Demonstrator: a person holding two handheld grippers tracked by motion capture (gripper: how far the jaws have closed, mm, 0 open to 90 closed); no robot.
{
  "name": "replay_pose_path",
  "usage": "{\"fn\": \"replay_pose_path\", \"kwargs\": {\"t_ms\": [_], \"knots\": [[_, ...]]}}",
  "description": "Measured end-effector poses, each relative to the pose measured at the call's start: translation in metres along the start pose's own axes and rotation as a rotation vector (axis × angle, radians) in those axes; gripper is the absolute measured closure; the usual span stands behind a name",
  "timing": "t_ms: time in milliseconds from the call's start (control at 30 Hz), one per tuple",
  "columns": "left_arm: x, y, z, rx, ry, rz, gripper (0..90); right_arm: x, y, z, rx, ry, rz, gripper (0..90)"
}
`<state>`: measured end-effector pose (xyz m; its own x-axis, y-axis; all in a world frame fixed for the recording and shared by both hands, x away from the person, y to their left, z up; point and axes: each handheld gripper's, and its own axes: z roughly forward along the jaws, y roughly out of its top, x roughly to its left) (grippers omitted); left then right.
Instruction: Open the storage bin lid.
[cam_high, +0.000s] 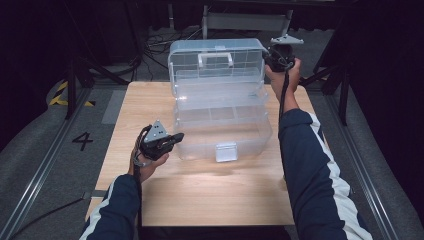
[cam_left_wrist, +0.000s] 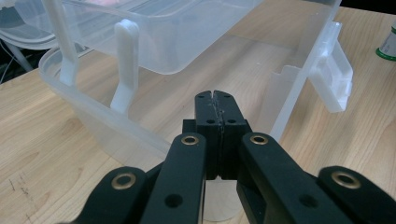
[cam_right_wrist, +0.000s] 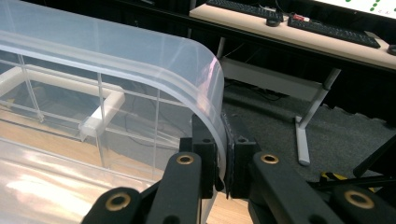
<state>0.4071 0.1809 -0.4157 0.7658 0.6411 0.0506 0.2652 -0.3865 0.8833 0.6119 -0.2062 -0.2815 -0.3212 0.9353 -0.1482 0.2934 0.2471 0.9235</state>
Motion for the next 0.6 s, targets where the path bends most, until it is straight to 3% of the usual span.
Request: {"fn": "replay_pose_path", "kwargs": {"t_ms": [600], "knots": [[0.0, 0.0, 0.0, -0.006, -0.008, -0.009, 90.0, -0.002, 0.004, 0.017, 0.018, 0.005, 0.013, 85.5]]}}
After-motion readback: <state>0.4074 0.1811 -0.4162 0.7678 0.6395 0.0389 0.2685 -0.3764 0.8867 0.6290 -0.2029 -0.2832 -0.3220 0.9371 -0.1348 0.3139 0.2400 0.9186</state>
